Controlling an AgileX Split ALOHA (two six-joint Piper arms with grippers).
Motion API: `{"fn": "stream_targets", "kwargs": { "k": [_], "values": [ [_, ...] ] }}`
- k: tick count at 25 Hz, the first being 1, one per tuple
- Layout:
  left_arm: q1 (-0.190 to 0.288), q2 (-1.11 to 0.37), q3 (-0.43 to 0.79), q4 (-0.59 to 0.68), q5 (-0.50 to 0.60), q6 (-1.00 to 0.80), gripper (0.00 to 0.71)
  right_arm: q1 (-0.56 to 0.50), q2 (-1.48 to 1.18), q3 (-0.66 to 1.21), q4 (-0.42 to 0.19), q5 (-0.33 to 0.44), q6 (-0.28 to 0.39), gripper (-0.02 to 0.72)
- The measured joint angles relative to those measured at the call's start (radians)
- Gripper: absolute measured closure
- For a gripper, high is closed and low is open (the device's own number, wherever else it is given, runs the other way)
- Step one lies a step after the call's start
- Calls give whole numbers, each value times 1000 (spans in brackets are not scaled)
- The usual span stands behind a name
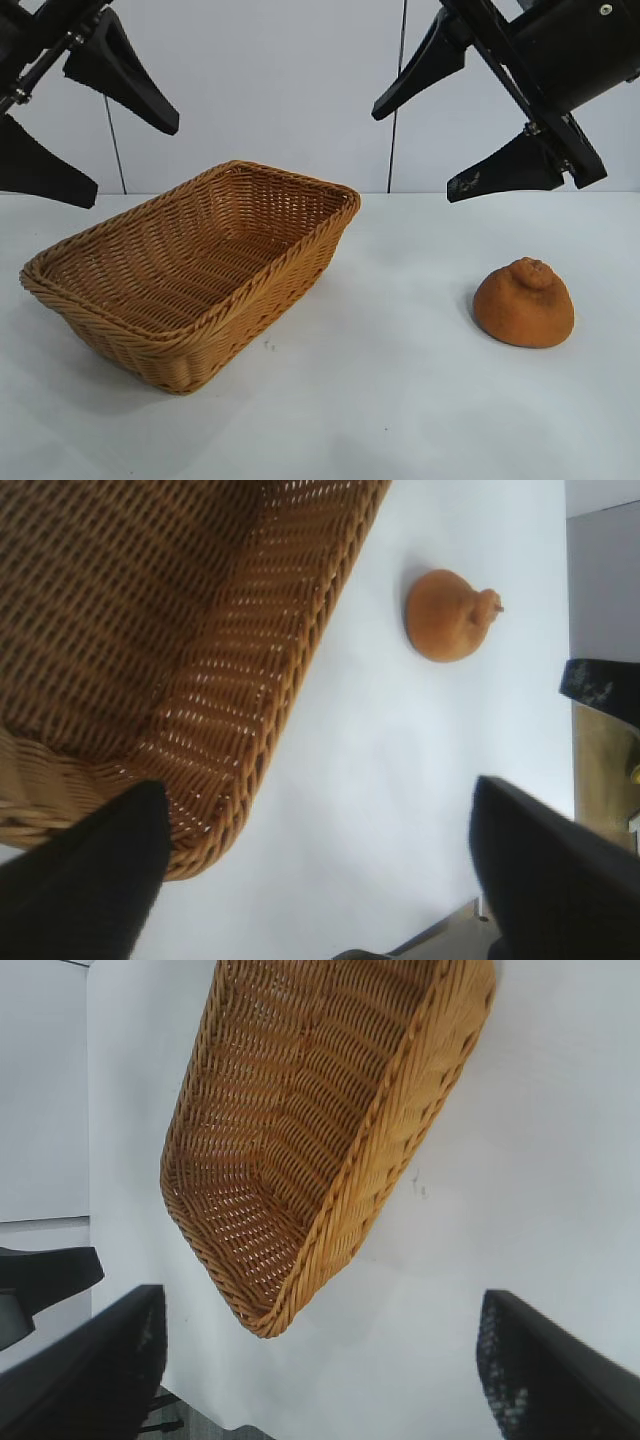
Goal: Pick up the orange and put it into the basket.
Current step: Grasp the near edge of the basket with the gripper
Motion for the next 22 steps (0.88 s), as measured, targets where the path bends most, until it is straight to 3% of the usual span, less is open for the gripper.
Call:
{"fn": "stream_targets", "kwargs": {
  "k": [4,11,13,15,22],
  "values": [
    [51,-61,0,116,14,-135,127,0,0,0,-3,0,0,123],
    [48,-140,-1,445,95,-588,127,0,0,0,-4,0,0,123],
    [29,-145,-1,536,105,-721,127,0,0,0,-4,0,0,123],
    [-23,-145,-1,621,99,-882,127,0,0,0,-4,0,0,123],
    [-140,-50,-1,735,27,-1156,128,0,0,0,-4,0,0,123]
  ]
}}
